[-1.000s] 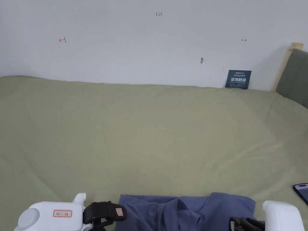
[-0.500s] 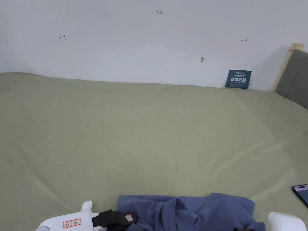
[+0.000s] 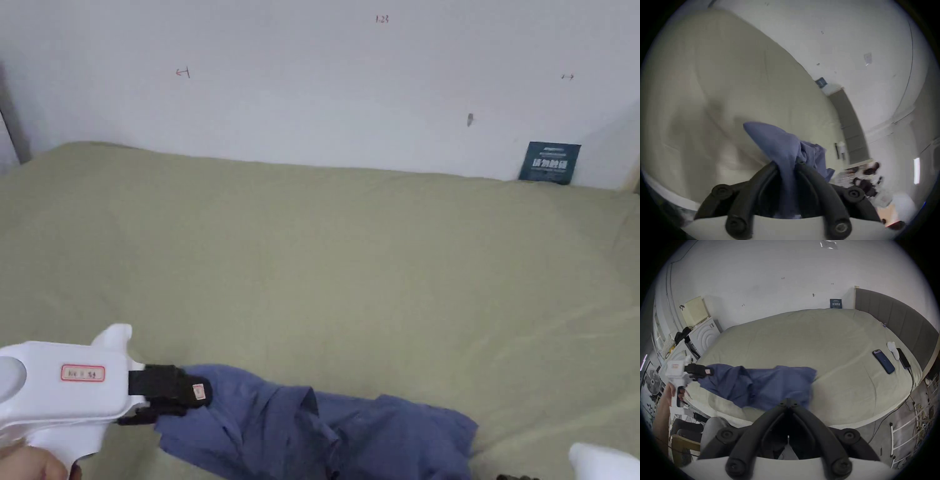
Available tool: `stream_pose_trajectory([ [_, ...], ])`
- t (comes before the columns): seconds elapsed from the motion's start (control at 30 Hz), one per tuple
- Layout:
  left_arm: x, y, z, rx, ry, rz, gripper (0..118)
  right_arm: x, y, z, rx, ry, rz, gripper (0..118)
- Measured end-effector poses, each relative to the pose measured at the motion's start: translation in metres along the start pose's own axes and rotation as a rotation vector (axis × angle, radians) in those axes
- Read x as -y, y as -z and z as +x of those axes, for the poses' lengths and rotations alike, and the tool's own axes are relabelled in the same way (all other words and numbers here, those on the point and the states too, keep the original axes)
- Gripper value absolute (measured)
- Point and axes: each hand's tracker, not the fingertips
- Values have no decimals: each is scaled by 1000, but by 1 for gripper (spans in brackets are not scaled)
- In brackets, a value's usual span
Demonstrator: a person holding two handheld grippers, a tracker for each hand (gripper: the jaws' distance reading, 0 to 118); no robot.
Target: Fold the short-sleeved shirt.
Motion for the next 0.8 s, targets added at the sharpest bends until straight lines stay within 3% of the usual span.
stream_pose_trajectory([
  [0.13, -12, -46, 17, -253, 167, 25, 10, -2, 8, -10, -29, -10, -8, 1],
  [0.3, -9, -47, 50, -393, 255, 6, 10, -2, 10, -20, -54, -30, -22, 1],
  [0.73, 33, 102, 137, -99, 455, -255, 11, -5, -10, 2, -16, -15, 6, 1],
  [0.8, 36, 118, 138, -7, 367, -306, 23, -3, -10, 6, -21, -13, 0, 1],
])
